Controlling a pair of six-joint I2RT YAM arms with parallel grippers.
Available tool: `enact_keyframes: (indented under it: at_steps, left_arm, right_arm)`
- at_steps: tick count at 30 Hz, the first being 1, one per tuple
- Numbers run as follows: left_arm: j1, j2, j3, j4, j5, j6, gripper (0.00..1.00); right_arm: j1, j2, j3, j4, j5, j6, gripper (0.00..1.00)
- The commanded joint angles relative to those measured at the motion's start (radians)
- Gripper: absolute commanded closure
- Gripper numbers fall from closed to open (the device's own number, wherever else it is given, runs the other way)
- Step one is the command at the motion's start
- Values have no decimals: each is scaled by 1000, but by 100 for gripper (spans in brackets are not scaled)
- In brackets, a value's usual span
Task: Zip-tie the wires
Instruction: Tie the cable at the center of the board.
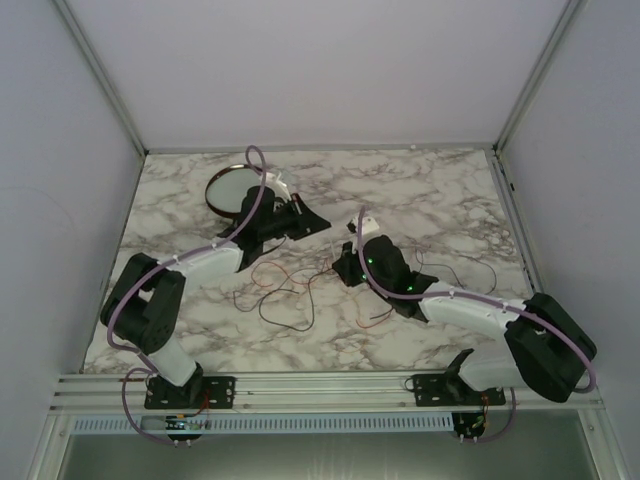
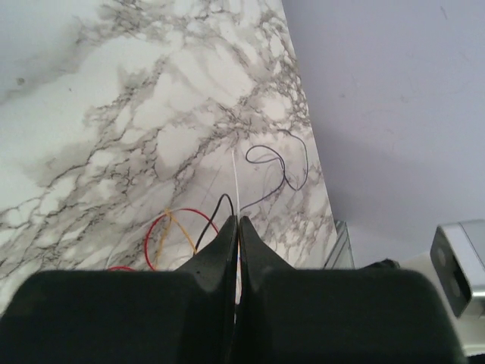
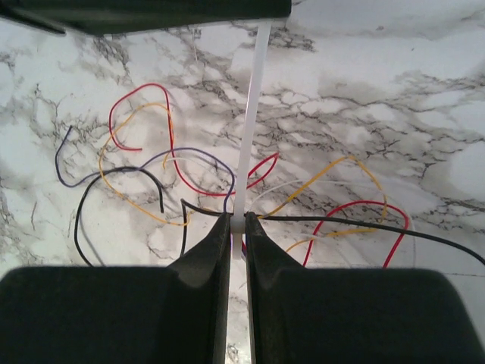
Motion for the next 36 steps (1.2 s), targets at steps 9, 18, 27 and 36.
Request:
enact_keyframes:
  at_steps: [9, 18, 27, 36]
  left_arm:
    - [73, -20, 80, 30, -12, 31, 100]
    - [88, -26, 66, 42, -3, 28, 100]
    - [89, -53, -64, 161, 62, -34, 41]
    - [36, -169, -243, 227, 7, -78, 21]
  right_arm:
    - [59, 74, 56, -86, -12, -2, 100]
    - [64, 91, 68, -93, -5, -7, 100]
    - [22, 60, 100, -89, -21, -16, 100]
    - [-4, 62, 110, -72, -55, 2, 100]
